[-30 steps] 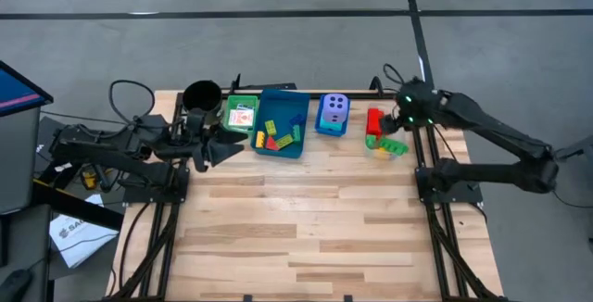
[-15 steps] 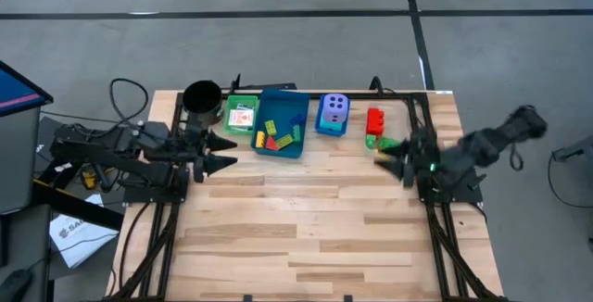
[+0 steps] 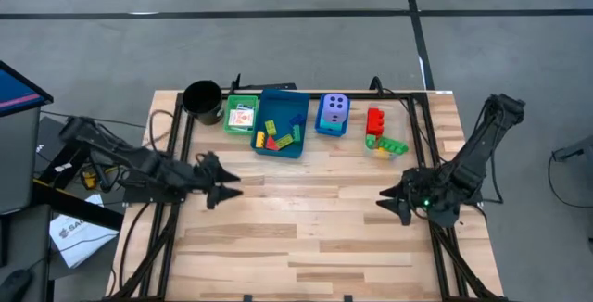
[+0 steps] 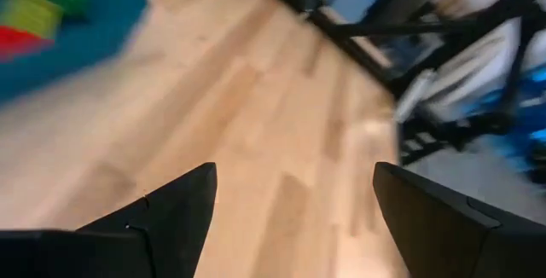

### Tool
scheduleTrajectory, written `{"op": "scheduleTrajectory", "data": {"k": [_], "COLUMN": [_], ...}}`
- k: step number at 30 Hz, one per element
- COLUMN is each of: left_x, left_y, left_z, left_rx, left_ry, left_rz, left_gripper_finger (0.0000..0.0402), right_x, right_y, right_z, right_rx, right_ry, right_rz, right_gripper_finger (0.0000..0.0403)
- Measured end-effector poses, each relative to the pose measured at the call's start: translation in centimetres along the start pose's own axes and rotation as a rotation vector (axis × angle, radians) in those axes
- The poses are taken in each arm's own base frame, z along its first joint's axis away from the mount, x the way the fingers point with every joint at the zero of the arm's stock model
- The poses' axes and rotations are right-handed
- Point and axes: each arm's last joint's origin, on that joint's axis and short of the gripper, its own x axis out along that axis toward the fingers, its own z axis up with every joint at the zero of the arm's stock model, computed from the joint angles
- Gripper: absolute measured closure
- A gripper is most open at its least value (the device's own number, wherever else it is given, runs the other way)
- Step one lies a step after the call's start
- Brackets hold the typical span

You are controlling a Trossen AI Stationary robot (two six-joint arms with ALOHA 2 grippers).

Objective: Pick & Place Toys
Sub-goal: Return to Home Position

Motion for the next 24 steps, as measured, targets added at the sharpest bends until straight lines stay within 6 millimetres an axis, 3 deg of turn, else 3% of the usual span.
{"op": "scheduleTrajectory", "data": {"k": [4, 9, 24], "left_x": [1.5, 1.7, 1.8], "left_y": [1.6, 3.9, 4.0], "left_z": [-3.2, -5.7, -5.8], "left_rx": [-0.102, -0.23, -0.24], "left_ry": [-0.074, -0.168, -0.163], "left_rz": [-0.15, -0.305, -0.291], "left_gripper_finger": [0.0092, 0.0092, 0.0092], "right_x": [0.3, 0.5, 0.6], "right_y": [-0.8, -1.3, -1.1], "right_z": [-0.7, -1.1, -1.2], "right_rx": [-0.017, 0.01, 0.079], "right_ry": [-0.006, 0.002, 0.028], "right_rz": [-0.019, -0.032, -0.015], "right_gripper_finger": [0.0199, 0.021, 0.0216]}}
